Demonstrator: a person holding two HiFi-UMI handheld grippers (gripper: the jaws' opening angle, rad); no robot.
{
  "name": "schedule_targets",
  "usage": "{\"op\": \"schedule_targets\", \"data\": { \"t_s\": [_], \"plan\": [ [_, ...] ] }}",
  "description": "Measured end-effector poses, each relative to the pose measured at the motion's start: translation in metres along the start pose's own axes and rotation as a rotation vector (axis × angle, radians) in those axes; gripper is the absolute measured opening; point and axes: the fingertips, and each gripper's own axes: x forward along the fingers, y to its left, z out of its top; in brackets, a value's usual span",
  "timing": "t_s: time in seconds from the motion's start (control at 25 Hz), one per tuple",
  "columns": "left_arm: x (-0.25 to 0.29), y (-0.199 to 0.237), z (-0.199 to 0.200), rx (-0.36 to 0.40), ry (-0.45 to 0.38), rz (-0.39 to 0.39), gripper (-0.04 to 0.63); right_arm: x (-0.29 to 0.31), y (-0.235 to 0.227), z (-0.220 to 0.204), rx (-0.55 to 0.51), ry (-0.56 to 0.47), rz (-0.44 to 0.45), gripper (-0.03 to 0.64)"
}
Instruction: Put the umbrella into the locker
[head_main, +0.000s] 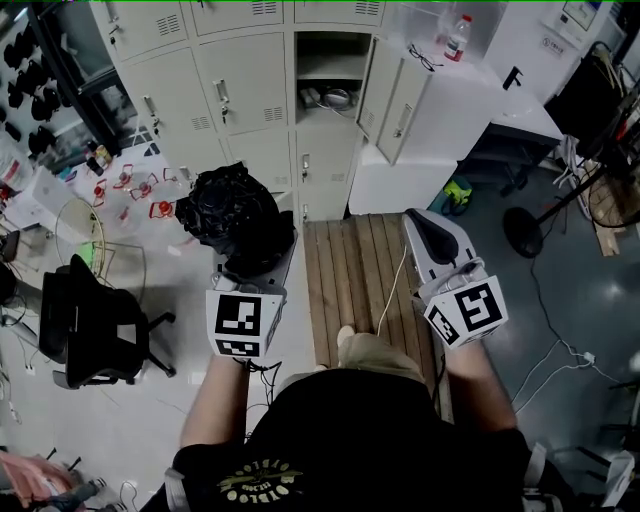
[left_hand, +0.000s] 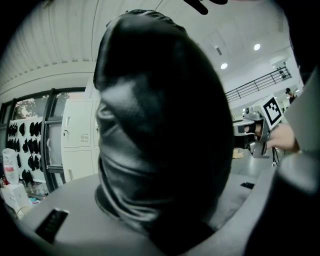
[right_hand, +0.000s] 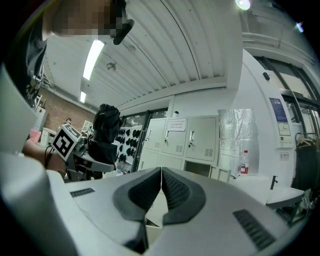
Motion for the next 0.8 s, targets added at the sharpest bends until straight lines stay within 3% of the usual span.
{"op": "schedule_targets", "data": {
  "t_s": [0.56,0.8],
  "plan": [
    [0.012,-0.002,0.000,-0.011,0.002,-0.006,0.253,0.003,-0.018,-0.009,-0.014,-0.021,-0.042,0.028],
    [0.035,-0.005,0.000,-0.061,0.006,-0.027,0.253,0.017,-0.027,-0.019,-0.003,-0.027,-0.019,0.028]
  ]
}}
